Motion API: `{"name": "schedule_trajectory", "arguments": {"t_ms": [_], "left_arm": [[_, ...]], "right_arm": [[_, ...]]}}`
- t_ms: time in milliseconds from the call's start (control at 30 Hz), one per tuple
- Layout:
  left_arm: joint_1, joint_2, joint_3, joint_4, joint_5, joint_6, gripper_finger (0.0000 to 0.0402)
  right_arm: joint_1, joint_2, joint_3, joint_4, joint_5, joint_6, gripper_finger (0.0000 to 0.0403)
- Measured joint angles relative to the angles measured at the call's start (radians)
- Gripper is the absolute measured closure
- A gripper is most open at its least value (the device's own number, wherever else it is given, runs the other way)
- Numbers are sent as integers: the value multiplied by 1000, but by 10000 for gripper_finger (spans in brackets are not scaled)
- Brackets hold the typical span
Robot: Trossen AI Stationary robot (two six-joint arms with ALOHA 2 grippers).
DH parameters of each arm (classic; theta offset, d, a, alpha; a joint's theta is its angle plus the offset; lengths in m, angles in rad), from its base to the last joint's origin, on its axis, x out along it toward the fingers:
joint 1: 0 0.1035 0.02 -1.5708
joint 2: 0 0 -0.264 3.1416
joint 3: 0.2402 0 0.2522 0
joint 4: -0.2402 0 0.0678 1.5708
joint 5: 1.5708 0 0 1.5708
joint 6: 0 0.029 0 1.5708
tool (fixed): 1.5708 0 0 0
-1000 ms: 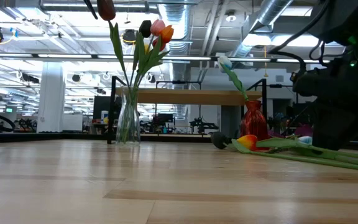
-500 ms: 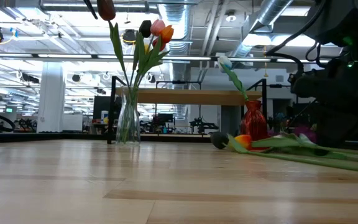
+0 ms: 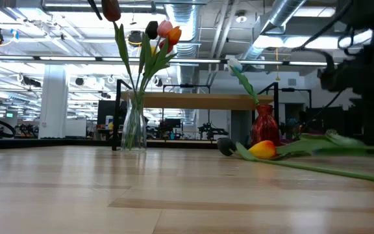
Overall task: Pick and place flowers into a vace then onto a shelf
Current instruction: Put the white flower into the red vase
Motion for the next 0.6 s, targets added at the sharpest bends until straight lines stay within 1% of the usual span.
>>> {"name": "schedule_trajectory", "arguments": {"t_ms": [100,233,500,600], "left_arm": [[0,0,0,0,13,0,267],[0,0,0,-1,13,0,267],[0,0,0,-1,13,-3,267],[0,0,0,-1,13,-3,267]], "right_arm": [[20,4,65,-120,16,5,402],[50,5,155,-218,64,4,402],[115,5,306,-482,215,92,402],[138,5,349,-533,303,109,402]]}}
